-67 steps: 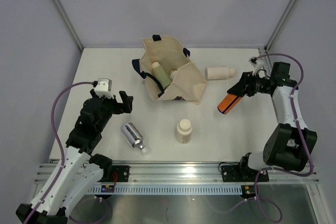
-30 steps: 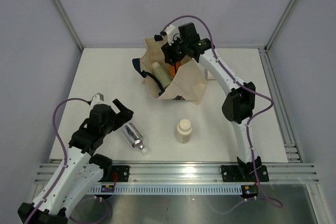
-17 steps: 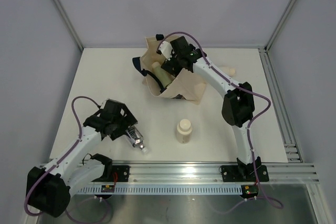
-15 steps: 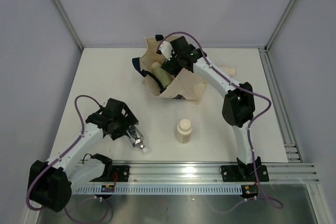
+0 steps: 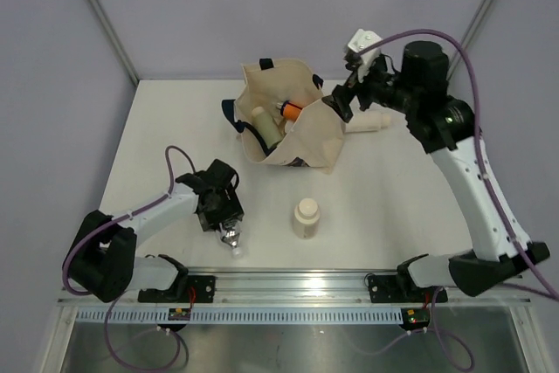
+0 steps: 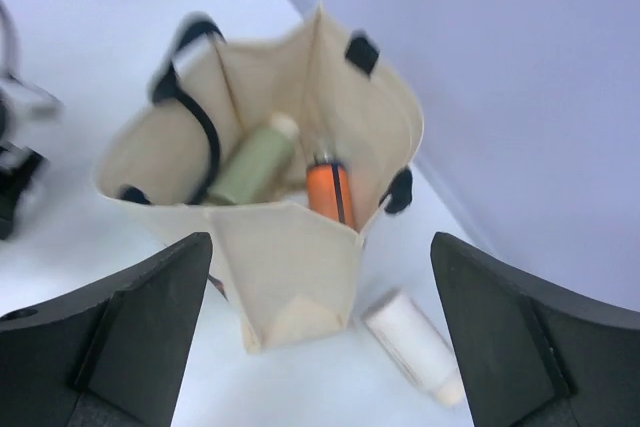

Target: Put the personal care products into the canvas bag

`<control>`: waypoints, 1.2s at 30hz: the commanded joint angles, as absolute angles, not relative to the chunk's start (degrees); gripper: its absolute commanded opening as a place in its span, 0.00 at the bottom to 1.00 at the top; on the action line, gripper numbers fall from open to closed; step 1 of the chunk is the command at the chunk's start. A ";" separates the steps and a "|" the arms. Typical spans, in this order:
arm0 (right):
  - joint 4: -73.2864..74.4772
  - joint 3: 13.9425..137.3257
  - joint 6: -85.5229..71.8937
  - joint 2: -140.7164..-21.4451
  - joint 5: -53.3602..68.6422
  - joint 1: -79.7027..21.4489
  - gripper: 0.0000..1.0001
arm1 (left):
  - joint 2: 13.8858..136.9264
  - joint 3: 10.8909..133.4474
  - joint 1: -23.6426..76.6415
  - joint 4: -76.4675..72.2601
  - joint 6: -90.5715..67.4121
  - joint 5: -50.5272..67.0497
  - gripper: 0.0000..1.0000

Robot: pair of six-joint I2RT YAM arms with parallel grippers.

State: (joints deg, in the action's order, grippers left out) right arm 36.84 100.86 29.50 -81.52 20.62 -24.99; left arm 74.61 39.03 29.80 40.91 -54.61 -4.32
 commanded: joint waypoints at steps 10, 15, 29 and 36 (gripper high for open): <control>25.69 70.52 13.47 -61.45 55.43 2.79 1.00 | 61.46 34.02 25.43 15.58 -43.59 21.15 0.00; 20.22 56.61 9.67 -55.12 61.78 13.33 0.99 | 58.97 29.45 18.82 -3.57 -50.26 39.00 0.00; 17.49 51.33 8.70 -54.93 67.15 22.59 0.99 | 69.51 57.20 16.61 -15.38 -61.08 48.87 0.00; 18.11 51.33 8.97 -55.19 67.76 24.26 1.00 | 82.69 71.79 15.47 -16.08 -60.82 46.23 0.00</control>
